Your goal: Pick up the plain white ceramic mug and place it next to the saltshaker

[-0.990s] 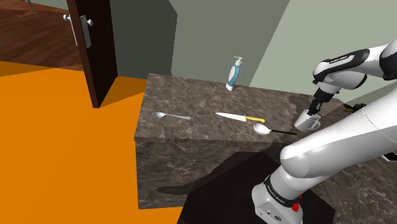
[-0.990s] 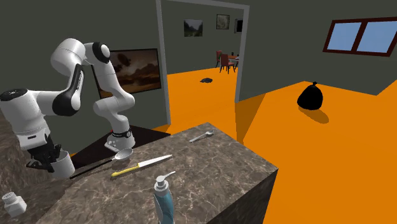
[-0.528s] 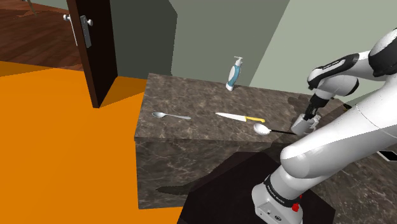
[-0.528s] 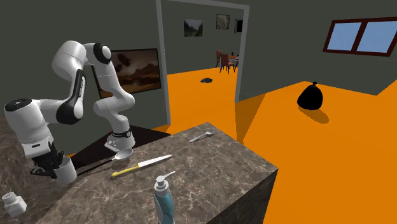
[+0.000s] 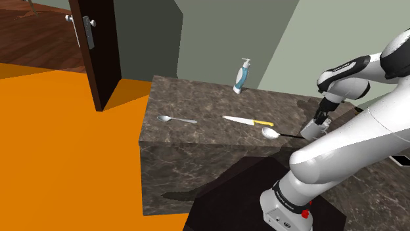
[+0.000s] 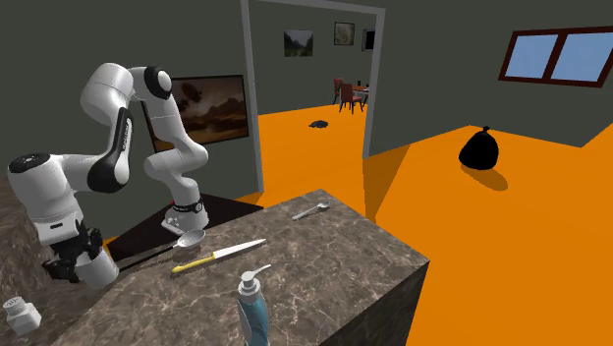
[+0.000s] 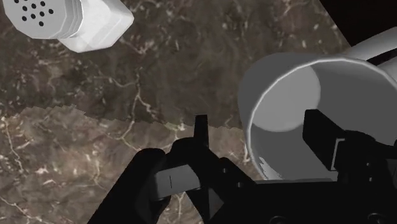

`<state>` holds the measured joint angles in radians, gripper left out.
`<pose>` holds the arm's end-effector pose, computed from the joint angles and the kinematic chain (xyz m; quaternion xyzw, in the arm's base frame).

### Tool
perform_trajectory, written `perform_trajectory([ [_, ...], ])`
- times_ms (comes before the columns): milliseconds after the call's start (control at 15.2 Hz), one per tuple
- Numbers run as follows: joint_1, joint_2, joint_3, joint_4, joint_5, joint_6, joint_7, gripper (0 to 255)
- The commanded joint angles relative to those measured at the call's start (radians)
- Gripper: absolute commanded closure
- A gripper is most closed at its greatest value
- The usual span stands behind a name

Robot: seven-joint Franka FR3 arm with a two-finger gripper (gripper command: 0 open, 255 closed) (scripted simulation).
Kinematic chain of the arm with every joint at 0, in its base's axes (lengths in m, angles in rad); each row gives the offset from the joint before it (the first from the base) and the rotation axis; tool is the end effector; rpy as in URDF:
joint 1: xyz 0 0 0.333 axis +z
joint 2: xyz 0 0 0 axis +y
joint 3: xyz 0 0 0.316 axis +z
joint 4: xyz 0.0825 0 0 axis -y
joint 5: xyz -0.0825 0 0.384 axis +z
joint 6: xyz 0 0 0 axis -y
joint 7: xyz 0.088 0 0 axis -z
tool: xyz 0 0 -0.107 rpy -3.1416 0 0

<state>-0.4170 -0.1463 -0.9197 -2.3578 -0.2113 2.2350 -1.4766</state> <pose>0.1058 -0.4745 0.3612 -0.9899 -0.1394 0.0258 0.0087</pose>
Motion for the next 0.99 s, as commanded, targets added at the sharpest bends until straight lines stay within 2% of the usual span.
perform_trajectory([
  [0,0.0,0.0,0.0,0.0,0.0,0.0,0.0,0],
  [198,0.0,0.001,0.0,0.0,0.001,0.0,-0.001,0],
  [462,-0.014,-0.091,0.046,0.072,-0.055,-0.145,0.046,0],
  [924,-0.015,-0.091,0.047,0.072,-0.054,-0.145,0.046,0],
])
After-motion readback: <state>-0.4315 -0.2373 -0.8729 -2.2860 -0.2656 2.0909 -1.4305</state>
